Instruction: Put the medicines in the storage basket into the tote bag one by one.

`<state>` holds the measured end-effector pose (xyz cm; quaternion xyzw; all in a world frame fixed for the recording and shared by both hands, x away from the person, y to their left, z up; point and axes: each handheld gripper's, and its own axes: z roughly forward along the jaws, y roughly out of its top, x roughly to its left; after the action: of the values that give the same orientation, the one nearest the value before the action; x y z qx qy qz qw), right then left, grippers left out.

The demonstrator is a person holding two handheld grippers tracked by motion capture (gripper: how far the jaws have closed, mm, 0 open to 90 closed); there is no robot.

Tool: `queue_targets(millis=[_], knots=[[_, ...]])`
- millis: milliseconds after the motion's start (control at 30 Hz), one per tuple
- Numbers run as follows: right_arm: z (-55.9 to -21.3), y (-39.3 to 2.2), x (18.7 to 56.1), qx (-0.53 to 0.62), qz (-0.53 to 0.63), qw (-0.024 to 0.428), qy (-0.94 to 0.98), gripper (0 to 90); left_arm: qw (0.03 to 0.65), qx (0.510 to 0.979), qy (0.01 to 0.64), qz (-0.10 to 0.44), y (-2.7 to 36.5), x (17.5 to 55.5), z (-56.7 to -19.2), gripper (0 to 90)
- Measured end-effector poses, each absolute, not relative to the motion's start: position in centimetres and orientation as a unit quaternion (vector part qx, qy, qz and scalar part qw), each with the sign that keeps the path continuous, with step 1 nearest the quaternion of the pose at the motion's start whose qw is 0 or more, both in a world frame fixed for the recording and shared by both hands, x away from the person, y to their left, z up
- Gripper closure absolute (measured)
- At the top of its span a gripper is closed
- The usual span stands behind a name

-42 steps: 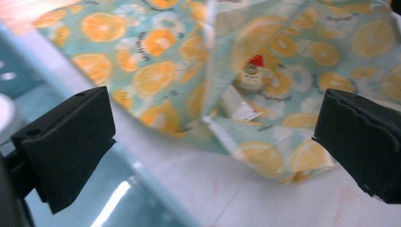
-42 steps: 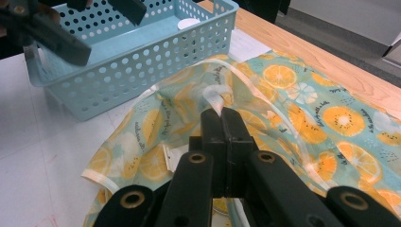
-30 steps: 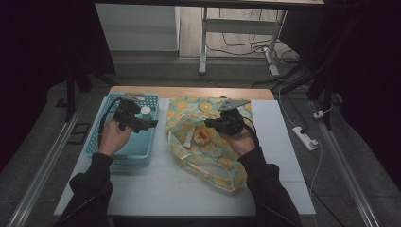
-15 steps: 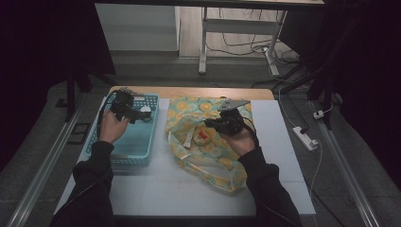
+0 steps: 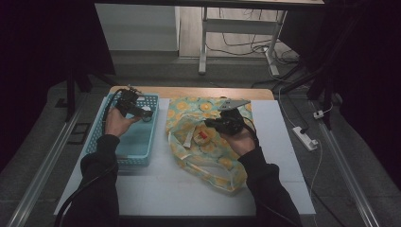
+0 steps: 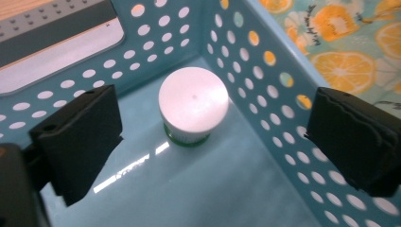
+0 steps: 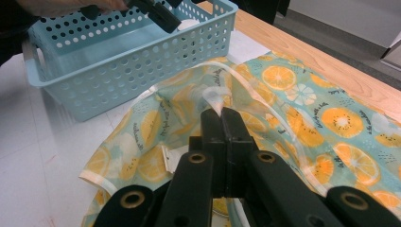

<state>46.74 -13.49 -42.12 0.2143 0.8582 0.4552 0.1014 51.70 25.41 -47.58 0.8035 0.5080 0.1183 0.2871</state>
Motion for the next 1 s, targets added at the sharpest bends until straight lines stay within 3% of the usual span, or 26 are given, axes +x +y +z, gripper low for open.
queue_targets(millis=[667,1000], knots=[[-41.9,-13.6,46.7,0.213,0.457,0.103,0.857,90.0,0.259,0.797,0.536,0.105,24.8,53.4,-49.4,49.4],[-41.9,-13.7,46.7,0.214,0.460,0.103,0.856,90.0,0.262,0.787,0.550,0.098,25.0,52.9,-48.7,50.5]])
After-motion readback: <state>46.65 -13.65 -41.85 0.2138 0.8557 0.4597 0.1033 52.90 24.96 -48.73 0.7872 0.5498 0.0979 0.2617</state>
